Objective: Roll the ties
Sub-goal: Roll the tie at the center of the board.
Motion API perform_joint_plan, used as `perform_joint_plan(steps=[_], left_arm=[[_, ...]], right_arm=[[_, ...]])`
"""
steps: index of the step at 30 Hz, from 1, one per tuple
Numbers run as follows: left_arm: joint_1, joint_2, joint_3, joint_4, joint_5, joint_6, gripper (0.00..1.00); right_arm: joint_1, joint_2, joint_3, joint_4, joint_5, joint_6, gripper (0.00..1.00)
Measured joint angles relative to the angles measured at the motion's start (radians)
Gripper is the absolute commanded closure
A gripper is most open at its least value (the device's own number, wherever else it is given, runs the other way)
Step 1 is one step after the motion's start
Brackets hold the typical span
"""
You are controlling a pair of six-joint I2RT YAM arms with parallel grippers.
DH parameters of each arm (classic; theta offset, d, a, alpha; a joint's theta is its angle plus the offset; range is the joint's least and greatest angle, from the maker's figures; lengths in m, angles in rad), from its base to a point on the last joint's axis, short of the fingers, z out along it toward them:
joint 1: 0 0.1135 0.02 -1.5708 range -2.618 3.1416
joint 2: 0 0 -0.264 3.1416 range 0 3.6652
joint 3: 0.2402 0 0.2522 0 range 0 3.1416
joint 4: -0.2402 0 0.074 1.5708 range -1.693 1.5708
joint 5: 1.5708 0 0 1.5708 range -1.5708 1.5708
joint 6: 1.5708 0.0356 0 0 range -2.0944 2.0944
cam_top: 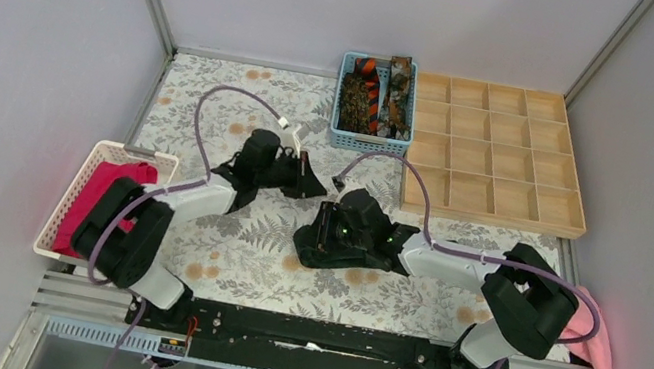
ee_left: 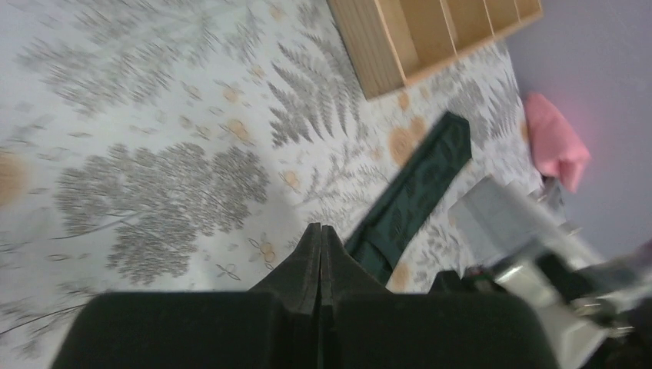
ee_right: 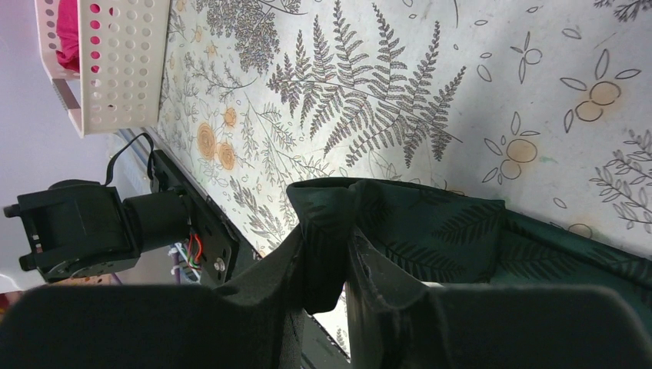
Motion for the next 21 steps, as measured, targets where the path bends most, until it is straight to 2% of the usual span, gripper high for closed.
perform_joint_plan(steps=[7, 15, 21], left_arm=[[0.000, 0.225, -0.130, 0.293, 0.289, -0.135, 1.00], [0.000, 0.349, -0.142, 0.539, 0.491, -0.230, 1.00], [0.000, 0.401, -0.132, 0.589, 0.583, -0.253, 1.00]], right_arm=[[0.000, -0.045, -0.046, -0.011, 0.031, -0.037, 0.73], [0.001, -0.051, -0.065, -0.010, 0.036, -0.051, 0.73], [0.001, -0.089, -0.078, -0.008, 0.039, -0.062, 0.73]])
